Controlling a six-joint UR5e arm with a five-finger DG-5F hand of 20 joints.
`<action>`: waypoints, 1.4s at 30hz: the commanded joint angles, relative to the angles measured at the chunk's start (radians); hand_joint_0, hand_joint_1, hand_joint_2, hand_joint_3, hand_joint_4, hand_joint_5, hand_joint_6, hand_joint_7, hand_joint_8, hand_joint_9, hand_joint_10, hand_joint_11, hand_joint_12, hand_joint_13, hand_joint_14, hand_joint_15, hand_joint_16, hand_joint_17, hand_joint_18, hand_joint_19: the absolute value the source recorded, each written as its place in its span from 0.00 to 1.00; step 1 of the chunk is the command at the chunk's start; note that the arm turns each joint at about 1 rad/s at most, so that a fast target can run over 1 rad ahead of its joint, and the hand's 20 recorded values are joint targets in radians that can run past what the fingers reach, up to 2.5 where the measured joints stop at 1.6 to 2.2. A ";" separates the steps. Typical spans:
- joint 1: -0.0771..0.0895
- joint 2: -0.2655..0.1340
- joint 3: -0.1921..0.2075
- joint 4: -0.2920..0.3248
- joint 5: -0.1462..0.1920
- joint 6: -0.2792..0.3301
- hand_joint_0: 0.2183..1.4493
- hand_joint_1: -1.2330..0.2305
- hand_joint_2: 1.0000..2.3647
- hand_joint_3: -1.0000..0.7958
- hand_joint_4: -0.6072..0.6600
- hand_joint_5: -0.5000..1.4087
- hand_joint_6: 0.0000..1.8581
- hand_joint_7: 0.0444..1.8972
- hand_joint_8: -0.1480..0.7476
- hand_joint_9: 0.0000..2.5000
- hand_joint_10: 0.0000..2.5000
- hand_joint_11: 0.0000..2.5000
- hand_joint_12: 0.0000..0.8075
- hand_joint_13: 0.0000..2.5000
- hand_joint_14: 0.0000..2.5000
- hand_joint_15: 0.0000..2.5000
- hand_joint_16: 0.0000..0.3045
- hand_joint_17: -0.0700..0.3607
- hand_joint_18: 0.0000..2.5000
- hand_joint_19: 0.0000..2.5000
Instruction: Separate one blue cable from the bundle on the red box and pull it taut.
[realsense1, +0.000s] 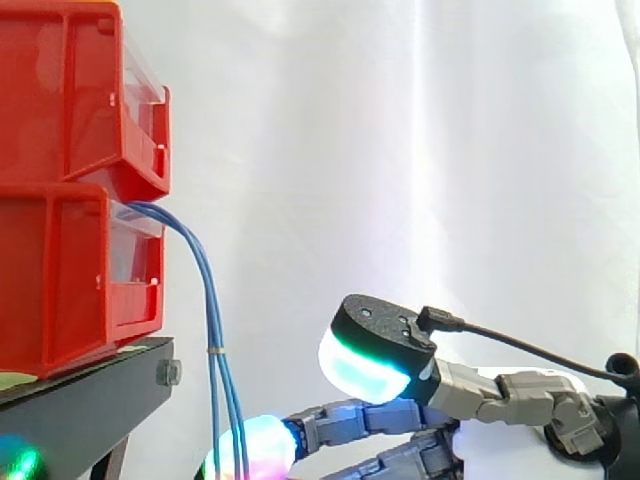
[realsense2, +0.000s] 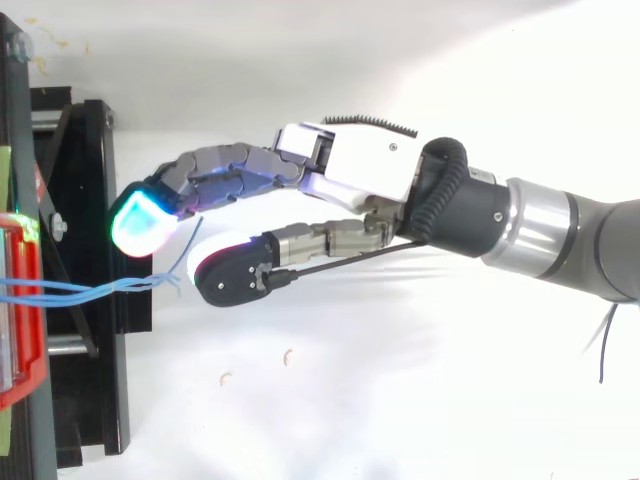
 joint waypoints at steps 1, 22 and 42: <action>0.008 -0.001 0.001 0.004 -0.006 0.002 0.23 0.47 0.00 0.28 0.72 0.17 0.27 0.41 0.52 0.23 0.00 0.07 0.47 0.10 0.00 0.02 0.19 0.46 0.09 0.06; 0.004 -0.078 0.071 -0.013 -0.055 0.094 0.24 0.48 0.00 0.28 0.73 0.18 0.27 0.42 0.53 0.24 0.00 0.08 0.47 0.11 0.00 0.03 0.18 0.46 0.11 0.07; 0.000 -0.076 0.151 -0.128 -0.097 0.072 0.25 0.47 0.00 0.28 0.73 0.20 0.27 0.57 0.53 0.26 0.00 0.10 0.46 0.13 0.00 0.04 0.18 0.44 0.13 0.07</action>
